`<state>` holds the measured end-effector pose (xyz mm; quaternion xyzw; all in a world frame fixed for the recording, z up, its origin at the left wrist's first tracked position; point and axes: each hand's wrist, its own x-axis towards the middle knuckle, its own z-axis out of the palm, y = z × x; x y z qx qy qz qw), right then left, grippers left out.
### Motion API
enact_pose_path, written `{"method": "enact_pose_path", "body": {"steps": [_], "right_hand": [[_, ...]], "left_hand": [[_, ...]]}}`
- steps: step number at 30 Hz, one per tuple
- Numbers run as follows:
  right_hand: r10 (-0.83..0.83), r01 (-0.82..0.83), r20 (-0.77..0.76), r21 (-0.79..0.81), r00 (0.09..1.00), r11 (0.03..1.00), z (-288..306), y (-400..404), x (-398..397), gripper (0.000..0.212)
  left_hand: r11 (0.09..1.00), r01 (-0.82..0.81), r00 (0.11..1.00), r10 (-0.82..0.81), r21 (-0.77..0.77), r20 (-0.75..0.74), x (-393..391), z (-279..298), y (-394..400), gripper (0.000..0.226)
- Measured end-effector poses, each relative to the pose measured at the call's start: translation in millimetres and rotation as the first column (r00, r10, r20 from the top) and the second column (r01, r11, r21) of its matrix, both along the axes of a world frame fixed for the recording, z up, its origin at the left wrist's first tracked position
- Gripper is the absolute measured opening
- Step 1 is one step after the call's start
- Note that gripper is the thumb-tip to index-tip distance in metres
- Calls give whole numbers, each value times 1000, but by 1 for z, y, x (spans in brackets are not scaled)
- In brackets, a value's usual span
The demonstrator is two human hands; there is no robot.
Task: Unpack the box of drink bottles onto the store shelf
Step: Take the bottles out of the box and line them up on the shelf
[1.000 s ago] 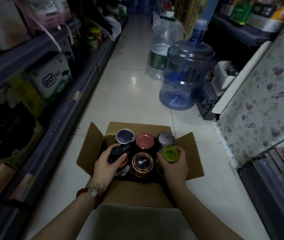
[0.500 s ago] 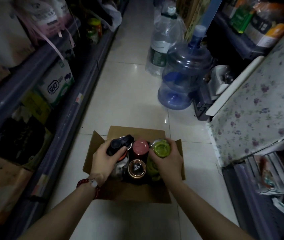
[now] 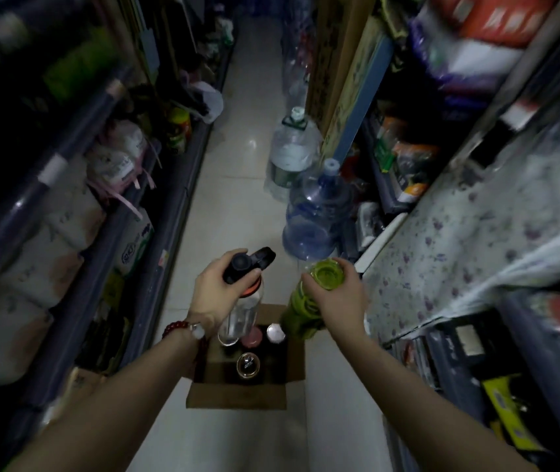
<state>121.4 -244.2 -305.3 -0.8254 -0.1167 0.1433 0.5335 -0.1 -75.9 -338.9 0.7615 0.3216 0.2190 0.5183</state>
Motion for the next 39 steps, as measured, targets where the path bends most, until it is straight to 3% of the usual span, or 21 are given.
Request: {"method": "enact_pose_path", "body": {"steps": [9,14,17,22,26,30,34,39], "right_hand": [[-10,11,156,-5,988,1000,222,-45,51,43],[-44,36,194,43,980,998,323,-70,70,70],[-84,70,234,68,969,995,374,-85,77,72],[-144,111,283,127,948,986,433,-107,85,82],[-203,157,301,170,932,973,475,-129,88,56],[-285,231,342,188,895,954,504,-150,90,55],[-403,356,391,191,827,915,535,-167,91,56],[-511,494,436,163,740,854,582,-184,84,65]], "left_hand": [[991,109,988,-117,81,101,62,229,-47,35],[981,111,978,-136,157,159,87,327,-72,39],[977,129,967,-161,167,198,98,374,-88,29],[970,201,932,-232,134,279,116,434,-107,21],[946,304,897,-323,109,301,136,470,-116,23],[903,406,844,-430,142,320,164,497,-126,28],[855,500,774,-513,139,370,189,525,-144,5],[761,639,665,-621,115,416,217,562,-164,26]]}}
